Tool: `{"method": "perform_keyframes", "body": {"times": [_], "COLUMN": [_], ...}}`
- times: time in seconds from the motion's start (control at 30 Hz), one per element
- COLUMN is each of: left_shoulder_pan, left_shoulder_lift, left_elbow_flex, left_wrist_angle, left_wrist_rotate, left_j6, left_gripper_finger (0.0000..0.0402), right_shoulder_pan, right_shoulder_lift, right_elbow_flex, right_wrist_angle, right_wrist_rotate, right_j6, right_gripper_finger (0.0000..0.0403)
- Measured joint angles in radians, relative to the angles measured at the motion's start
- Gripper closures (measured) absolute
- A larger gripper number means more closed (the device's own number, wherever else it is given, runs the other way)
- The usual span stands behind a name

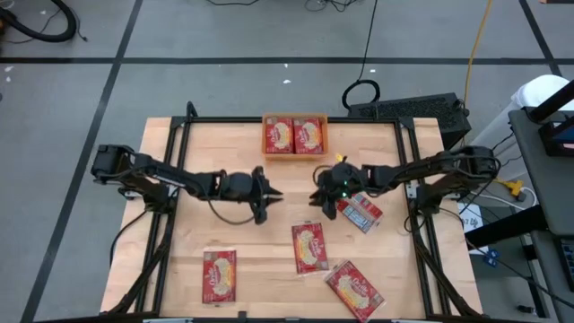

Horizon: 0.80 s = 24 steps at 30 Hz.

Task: Sort popcorn bags into baskets
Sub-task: Put the popcorn pack into the orange bin

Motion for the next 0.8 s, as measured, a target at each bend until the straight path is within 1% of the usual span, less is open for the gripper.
{"method": "perform_keyframes", "body": {"times": [0.1, 0.2, 0.37, 0.5, 0.57, 0.63, 0.73, 0.8], "left_shoulder_pan": [-0.057, -0.096, -0.128, -0.143, -0.147, -0.148, -0.147, -0.147], "left_shoulder_lift": [0.034, 0.076, 0.178, 0.274, 0.318, 0.370, 0.442, 0.476], "left_elbow_flex": [0.000, 0.000, 0.003, 0.034, 0.064, 0.105, 0.163, 0.205], "left_wrist_angle": [0.048, 0.094, 0.220, 0.298, 0.304, 0.306, 0.294, 0.270], "left_wrist_rotate": [0.000, 0.000, 0.000, 0.004, 0.005, 0.031, 0.083, 0.080], "left_j6": [0.000, -0.013, -0.038, -0.041, -0.041, -0.041, -0.031, -0.019], "left_gripper_finger": [0.0288, 0.0245, 0.0176, 0.0137, 0.0125, 0.0121, 0.0123, 0.0128], "right_shoulder_pan": [0.059, 0.122, 0.208, 0.251, 0.268, 0.281, 0.290, 0.294], "right_shoulder_lift": [0.000, 0.000, 0.000, 0.000, 0.000, 0.000, 0.000, 0.000], "right_elbow_flex": [0.000, 0.000, 0.000, 0.000, 0.000, -0.007, -0.026, -0.040], "right_wrist_angle": [-0.047, -0.097, -0.155, -0.178, -0.189, -0.183, -0.180, -0.181], "right_wrist_rotate": [0.007, 0.049, 0.106, 0.111, 0.123, 0.166, 0.211, 0.227], "right_j6": [0.063, 0.127, 0.219, 0.245, 0.236, 0.222, 0.211, 0.207], "right_gripper_finger": [0.0273, 0.0259, 0.0234, 0.0217, 0.0212, 0.0209, 0.0209, 0.0210]}}
